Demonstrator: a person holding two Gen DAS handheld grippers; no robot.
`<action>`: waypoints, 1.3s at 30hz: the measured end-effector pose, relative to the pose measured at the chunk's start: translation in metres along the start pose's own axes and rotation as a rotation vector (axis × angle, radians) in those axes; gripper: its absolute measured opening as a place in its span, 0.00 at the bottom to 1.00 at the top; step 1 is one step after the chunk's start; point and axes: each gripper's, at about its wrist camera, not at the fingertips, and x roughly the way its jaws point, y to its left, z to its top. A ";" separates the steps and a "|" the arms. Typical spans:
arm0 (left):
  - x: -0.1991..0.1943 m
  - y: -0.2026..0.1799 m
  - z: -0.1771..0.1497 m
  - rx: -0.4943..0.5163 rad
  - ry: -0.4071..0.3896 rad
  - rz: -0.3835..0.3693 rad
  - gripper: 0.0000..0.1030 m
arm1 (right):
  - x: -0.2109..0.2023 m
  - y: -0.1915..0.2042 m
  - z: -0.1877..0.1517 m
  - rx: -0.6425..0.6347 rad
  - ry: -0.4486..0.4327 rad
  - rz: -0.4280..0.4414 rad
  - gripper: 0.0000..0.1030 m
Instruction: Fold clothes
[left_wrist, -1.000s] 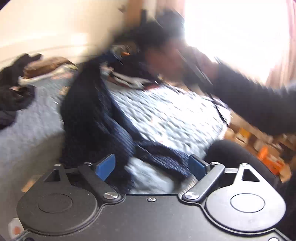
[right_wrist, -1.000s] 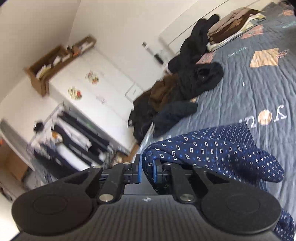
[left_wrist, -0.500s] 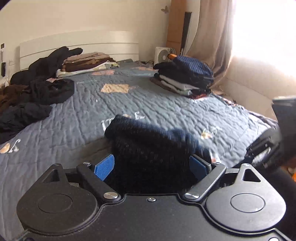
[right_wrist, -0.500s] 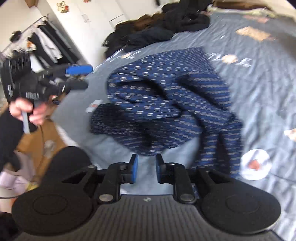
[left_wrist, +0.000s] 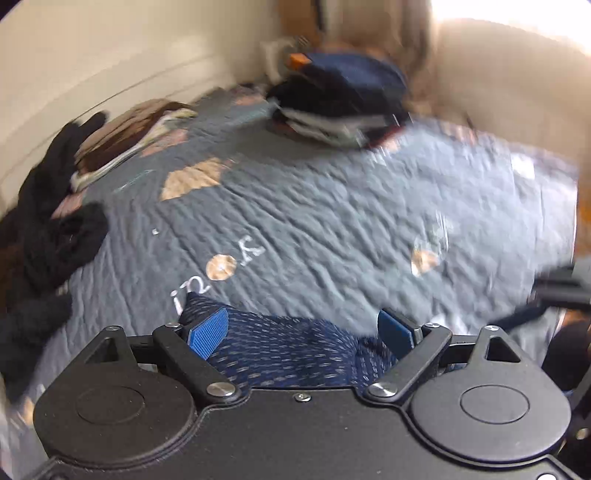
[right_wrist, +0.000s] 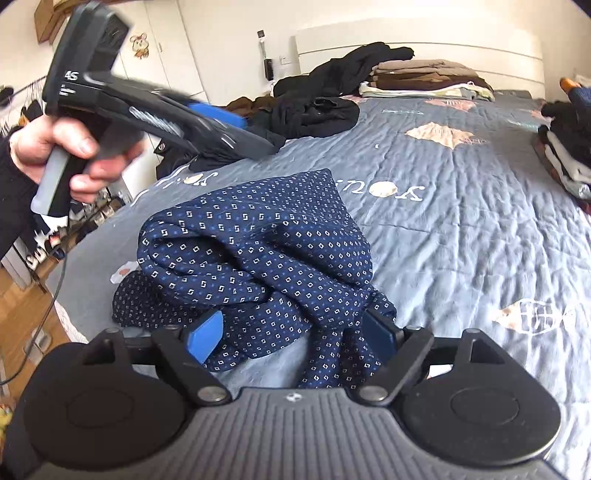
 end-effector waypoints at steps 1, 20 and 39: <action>0.017 -0.017 0.001 0.080 0.043 0.028 0.85 | -0.002 -0.003 -0.001 0.003 0.000 -0.001 0.80; 0.066 0.022 -0.046 0.013 0.149 0.006 0.10 | -0.039 -0.061 -0.019 0.142 -0.091 -0.001 0.80; -0.135 0.085 -0.210 -0.511 -0.240 -0.417 0.08 | 0.010 -0.040 0.034 -0.067 -0.073 0.119 0.88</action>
